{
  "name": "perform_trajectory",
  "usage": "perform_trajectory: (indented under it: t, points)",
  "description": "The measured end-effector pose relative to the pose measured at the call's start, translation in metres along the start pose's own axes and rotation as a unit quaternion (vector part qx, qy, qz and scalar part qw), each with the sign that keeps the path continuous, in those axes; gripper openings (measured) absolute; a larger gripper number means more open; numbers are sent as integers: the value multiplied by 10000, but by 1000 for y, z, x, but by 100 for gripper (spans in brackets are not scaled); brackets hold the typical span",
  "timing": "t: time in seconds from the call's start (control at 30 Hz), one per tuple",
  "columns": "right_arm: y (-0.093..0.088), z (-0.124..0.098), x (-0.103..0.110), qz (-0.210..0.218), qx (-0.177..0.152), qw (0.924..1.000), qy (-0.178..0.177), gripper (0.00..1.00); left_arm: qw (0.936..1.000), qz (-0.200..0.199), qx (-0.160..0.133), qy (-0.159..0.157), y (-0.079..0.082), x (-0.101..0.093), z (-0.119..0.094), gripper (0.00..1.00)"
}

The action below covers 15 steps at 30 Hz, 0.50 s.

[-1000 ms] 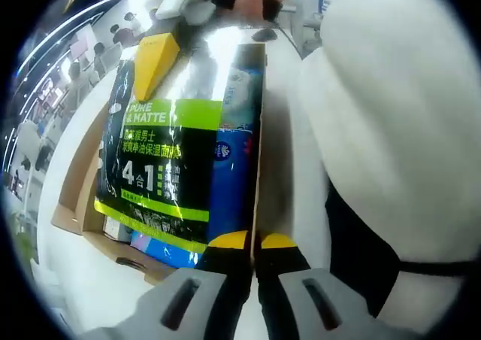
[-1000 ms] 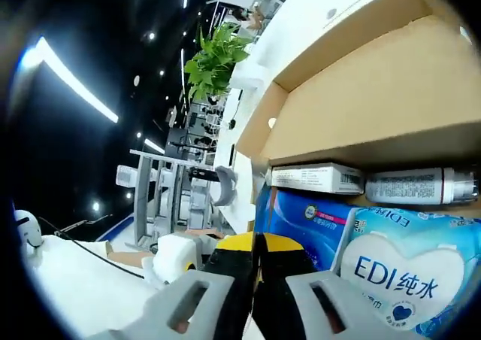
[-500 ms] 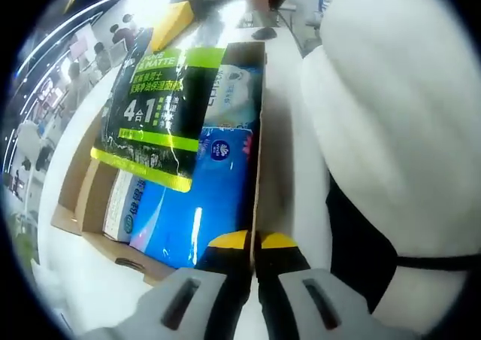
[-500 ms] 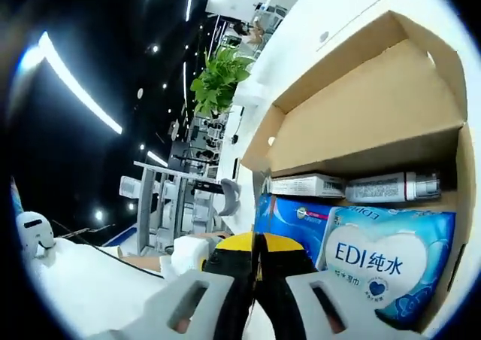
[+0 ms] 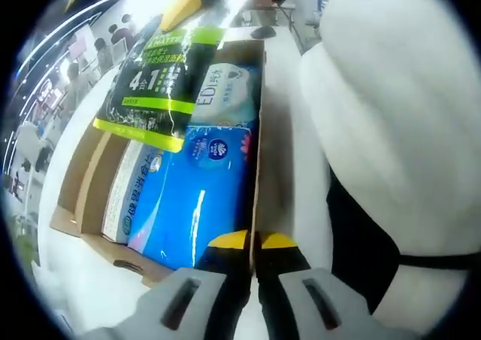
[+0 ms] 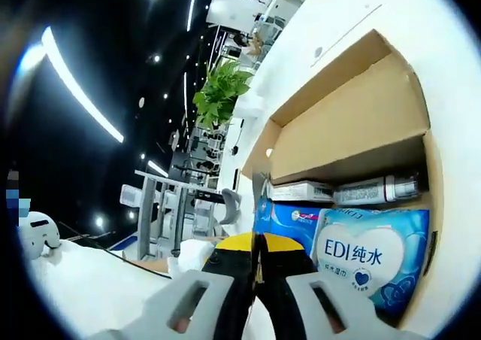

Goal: Operate the shoe box by opening the lid, removing the specified soft item, and placing it in the target area until the item is outside and the box remains undamaged.

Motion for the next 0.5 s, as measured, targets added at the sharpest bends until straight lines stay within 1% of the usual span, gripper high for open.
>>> perform_trajectory:
  t: [0.27, 0.43, 0.5]
  points:
    - [6, -13, -2, -1, -204, 9998, -58, 0, 10000, 27, -11, 7, 0, 0, 0, 2]
    - [8, -17, -1, -41, -225, 9997, -52, 0, 10000, 19, -8, 3, 0, 0, 0, 2]
    - [7, -18, -4, -32, -148, 9999, -80, 0, 10000, 19, -6, 5, 0, 0, 0, 2]
Point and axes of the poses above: the point that each gripper's makers call its tool centre point, and the gripper's own axes: z roughly forward along the fingers, x roughly to its left, y roughly out of its top, the point moved 4 cm from there along -z, roughly backward along the fingers, and after that the axes turned 7 degrees about -y, right-handed, at the moved point
